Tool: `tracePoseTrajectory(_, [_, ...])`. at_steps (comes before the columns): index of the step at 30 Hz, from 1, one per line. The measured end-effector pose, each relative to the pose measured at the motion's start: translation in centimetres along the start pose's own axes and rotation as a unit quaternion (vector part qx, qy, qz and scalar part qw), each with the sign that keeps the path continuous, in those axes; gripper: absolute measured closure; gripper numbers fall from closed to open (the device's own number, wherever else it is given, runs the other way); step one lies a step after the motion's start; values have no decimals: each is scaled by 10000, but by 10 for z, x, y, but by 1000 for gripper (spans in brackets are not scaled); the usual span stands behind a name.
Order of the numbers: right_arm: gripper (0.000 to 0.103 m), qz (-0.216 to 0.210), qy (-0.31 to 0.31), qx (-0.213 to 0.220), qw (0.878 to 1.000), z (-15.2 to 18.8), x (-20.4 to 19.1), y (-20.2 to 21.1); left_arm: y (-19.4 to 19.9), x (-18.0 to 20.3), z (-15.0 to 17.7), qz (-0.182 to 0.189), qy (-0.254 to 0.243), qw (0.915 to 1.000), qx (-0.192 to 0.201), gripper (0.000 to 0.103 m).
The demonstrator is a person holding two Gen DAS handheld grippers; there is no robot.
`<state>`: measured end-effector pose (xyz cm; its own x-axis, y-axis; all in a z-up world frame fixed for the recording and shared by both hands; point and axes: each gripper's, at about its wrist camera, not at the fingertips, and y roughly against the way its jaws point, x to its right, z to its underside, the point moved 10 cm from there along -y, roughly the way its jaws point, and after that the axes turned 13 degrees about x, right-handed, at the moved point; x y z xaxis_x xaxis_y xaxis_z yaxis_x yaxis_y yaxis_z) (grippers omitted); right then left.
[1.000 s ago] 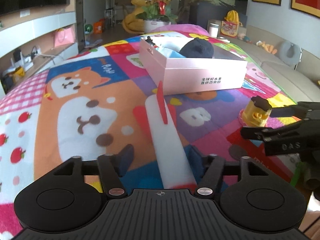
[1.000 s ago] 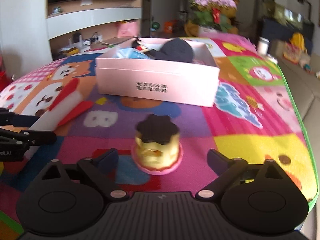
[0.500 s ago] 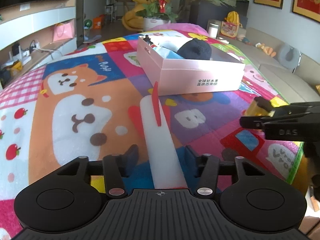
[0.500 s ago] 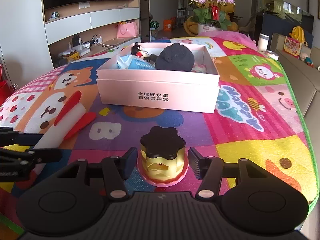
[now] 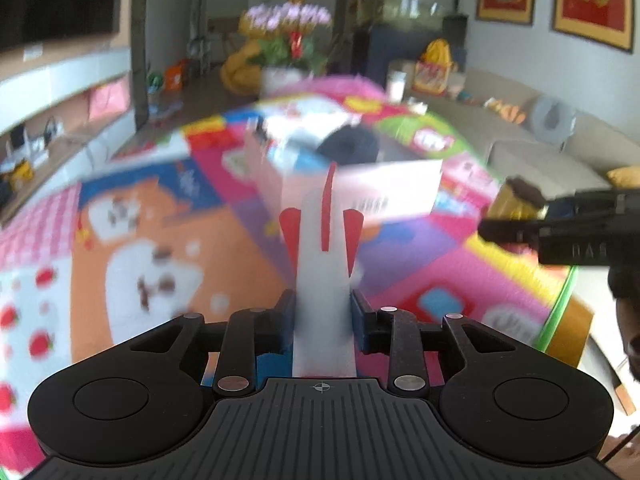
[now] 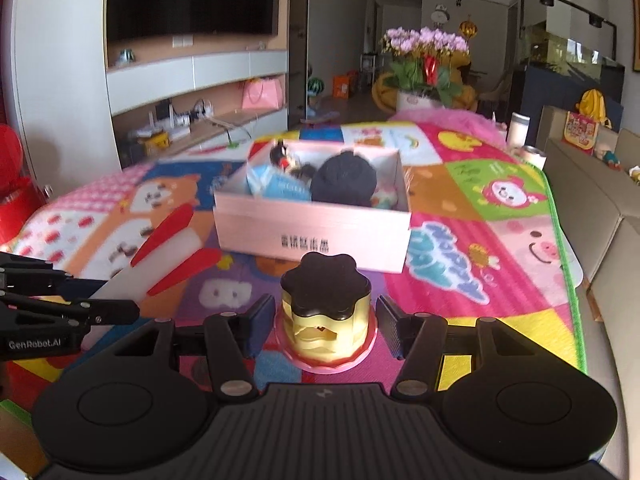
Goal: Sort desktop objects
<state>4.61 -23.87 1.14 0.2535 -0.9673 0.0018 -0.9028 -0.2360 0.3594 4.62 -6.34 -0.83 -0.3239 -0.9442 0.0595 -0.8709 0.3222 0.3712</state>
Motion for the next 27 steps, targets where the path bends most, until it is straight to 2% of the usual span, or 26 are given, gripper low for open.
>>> tracePoseTrajectory(3, [47,-138,-146,199,9996,-16,4,14,-9,2,-40,103,-43,9994,313,70])
tracePoseTrajectory(6, [47,-143,-219,451,9986,-28,8,23,-35,2,-81,142,24,9981,595,70])
tracePoseTrajectory(9, [47,-71,-274,543,9981,-30,14,21,-79,-1,-111,68,528,9964,657,71])
tracePoseTrajectory(13, [47,36,-374,405,9985,-21,23,11,-142,1,-127,-29,1217,9910,563,70])
tracePoseTrajectory(15, [47,103,-393,337,9986,-17,29,6,-170,4,-124,-55,1378,9896,399,65])
tracePoseTrajectory(16, [47,138,-406,307,9986,-14,32,4,-180,3,-120,-79,1441,9891,308,52])
tracePoseTrajectory(17, [47,181,-416,283,9986,-13,35,2,-187,1,-115,-109,1492,9884,244,45])
tracePoseTrajectory(18, [47,229,-420,265,9985,-11,39,1,-190,-3,-112,-145,1532,9878,242,44])
tracePoseTrajectory(22, [47,392,-528,166,9977,-6,55,-6,-168,-19,-102,-158,1590,9861,451,17])
tracePoseTrajectory(25, [47,412,-578,125,9974,-12,61,-18,-139,-24,-91,-180,1204,9906,624,9])
tracePoseTrajectory(27, [47,298,-583,239,9976,-27,60,-29,-120,-20,-83,-211,821,9941,674,7])
